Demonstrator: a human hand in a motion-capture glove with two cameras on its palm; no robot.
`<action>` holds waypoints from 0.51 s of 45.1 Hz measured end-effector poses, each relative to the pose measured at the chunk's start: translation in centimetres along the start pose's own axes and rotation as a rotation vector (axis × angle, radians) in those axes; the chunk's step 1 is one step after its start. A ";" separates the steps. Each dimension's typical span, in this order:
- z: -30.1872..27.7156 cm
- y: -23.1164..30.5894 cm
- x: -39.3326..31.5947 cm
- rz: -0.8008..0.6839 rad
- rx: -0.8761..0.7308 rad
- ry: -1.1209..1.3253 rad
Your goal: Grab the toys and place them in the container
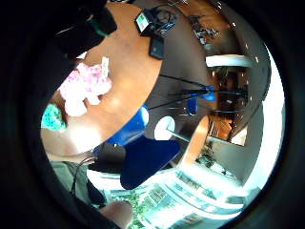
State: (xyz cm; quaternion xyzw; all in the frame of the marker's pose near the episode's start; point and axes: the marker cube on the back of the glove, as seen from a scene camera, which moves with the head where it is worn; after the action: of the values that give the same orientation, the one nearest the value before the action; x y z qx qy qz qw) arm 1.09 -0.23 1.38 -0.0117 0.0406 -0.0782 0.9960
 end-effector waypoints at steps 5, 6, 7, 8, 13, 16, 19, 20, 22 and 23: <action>2.5 -1.1 -0.1 0.019 -0.081 -0.019; 3.2 -1.3 0.0 0.038 -0.101 -0.006; 3.9 -1.5 0.1 0.053 -0.117 0.012; 4.6 -1.6 0.3 0.064 -0.128 0.025; 5.9 -1.8 0.7 0.103 -0.120 -0.050; 6.2 -1.9 1.2 0.113 -0.100 -0.092; 6.8 -2.5 1.2 0.113 -0.077 -0.117; 7.1 -2.7 1.0 0.110 -0.075 -0.127; 7.8 -3.4 0.5 0.109 -0.089 -0.147; 8.3 -3.9 0.2 0.111 -0.104 -0.155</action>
State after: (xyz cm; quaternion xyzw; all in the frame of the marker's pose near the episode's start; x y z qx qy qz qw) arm 1.42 -3.94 9.77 -0.0669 -0.0318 -0.0194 0.9971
